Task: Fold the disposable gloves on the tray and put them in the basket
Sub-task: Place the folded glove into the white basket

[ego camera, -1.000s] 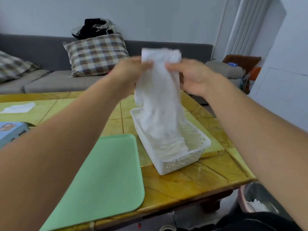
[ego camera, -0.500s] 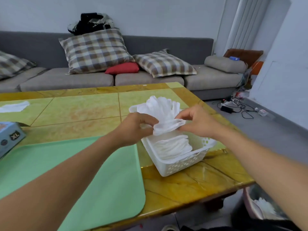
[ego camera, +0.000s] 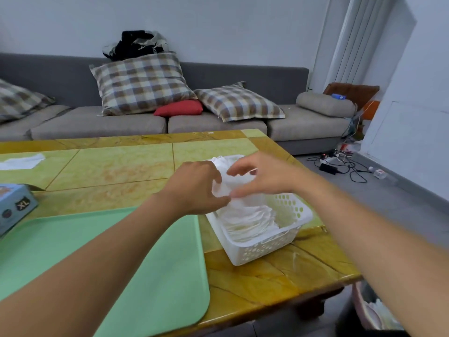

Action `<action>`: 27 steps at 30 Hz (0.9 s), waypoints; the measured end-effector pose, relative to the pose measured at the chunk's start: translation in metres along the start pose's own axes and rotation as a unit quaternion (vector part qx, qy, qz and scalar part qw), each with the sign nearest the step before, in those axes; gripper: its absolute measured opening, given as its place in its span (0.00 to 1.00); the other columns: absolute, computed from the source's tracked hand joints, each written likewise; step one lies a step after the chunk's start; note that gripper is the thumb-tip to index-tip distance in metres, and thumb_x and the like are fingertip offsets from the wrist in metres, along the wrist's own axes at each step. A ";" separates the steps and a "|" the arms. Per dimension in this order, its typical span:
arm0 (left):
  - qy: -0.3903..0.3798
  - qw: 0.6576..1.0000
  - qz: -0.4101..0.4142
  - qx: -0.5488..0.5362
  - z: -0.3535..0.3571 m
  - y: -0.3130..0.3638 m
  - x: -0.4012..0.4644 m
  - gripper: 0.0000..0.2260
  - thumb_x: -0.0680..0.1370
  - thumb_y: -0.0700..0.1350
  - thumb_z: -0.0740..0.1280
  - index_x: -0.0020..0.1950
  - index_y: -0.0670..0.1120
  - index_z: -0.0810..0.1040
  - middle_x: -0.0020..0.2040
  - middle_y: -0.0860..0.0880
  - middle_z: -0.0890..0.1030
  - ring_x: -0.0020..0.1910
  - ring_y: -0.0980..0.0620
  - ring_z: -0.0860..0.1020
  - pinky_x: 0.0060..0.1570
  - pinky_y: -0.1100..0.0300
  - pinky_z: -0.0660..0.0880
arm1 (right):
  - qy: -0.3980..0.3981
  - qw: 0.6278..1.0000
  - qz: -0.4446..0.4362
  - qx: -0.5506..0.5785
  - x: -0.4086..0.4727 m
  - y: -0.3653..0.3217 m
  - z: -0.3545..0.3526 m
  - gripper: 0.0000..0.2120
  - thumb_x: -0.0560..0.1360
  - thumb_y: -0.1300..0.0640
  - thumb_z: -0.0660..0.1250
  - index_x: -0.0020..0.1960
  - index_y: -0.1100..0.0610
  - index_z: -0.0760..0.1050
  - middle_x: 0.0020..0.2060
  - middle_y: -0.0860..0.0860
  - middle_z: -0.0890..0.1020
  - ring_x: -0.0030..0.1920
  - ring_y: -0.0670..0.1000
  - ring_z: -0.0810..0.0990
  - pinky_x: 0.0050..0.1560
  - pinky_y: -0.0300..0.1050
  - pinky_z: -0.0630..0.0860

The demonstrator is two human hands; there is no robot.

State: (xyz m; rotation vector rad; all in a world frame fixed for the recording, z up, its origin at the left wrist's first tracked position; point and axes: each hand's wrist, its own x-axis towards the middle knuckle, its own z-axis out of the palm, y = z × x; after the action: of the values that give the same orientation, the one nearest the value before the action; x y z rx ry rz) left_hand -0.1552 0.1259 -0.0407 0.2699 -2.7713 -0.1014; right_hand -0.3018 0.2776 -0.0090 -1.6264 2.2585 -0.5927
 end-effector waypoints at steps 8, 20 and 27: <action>-0.161 0.982 -0.089 0.046 0.014 0.011 0.009 0.27 0.65 0.69 0.70 0.55 0.53 0.76 0.46 0.55 0.79 0.44 0.52 0.75 0.44 0.56 0.70 | -0.207 0.963 0.100 -0.141 0.044 -0.002 0.020 0.70 0.49 0.29 0.82 0.81 0.39 0.48 0.80 0.38 0.53 0.80 0.49 0.55 0.78 0.57 0.60; -0.195 0.974 -0.095 -0.064 0.022 -0.006 0.011 0.26 0.67 0.69 0.69 0.56 0.53 0.81 0.50 0.54 0.81 0.52 0.50 0.77 0.58 0.50 0.75 | -0.041 0.976 0.162 0.142 0.058 0.027 0.040 0.37 0.66 0.32 0.60 0.74 0.41 0.70 0.77 0.47 0.66 0.76 0.52 0.64 0.74 0.53 0.62; -0.157 0.981 -0.085 -0.071 0.031 -0.013 0.009 0.19 0.67 0.64 0.65 0.29 0.48 0.76 0.35 0.49 0.75 0.37 0.50 0.71 0.38 0.56 0.66 | -0.115 0.972 0.128 -0.163 0.059 0.016 0.067 0.39 0.66 0.33 0.56 0.76 0.41 0.63 0.79 0.41 0.57 0.77 0.54 0.55 0.70 0.59 0.55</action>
State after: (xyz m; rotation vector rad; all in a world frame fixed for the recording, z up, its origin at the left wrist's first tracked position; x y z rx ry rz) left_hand -0.1719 0.1122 -0.0685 0.4895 -3.0271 -0.4179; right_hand -0.3023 0.2151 -0.0750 -1.4131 2.4229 0.0322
